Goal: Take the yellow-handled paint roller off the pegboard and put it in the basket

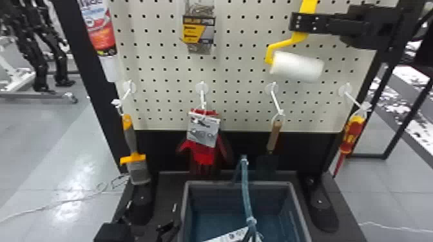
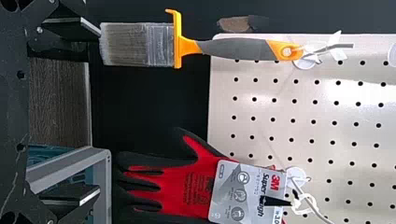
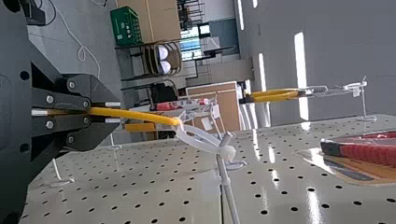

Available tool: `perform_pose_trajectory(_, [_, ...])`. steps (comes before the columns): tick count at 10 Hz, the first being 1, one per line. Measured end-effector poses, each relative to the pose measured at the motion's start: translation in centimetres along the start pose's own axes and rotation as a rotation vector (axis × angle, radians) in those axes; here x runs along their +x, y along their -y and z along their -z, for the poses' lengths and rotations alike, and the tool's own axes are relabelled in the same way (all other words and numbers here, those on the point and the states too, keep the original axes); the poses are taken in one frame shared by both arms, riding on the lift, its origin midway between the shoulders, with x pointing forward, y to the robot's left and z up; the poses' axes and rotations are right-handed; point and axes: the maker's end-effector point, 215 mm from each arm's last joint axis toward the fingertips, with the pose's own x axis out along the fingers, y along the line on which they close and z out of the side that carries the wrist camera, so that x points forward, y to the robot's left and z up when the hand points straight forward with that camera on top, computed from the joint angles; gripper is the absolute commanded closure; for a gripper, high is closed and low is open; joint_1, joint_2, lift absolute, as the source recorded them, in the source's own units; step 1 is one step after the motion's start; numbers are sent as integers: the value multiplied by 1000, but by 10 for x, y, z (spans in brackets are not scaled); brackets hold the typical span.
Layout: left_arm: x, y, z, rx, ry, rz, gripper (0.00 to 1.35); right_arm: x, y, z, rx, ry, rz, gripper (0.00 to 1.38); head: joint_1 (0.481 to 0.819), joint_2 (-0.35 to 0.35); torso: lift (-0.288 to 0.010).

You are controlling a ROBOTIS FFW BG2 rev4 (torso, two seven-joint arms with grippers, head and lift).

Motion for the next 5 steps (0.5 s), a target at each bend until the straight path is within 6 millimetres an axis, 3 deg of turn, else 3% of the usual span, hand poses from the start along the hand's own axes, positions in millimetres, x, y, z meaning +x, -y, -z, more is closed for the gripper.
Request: perform_pose_trajectory(5, [0,0,0,0,0,0,130,1,-2,-2,-4,1,-5,1280,549,0,-100])
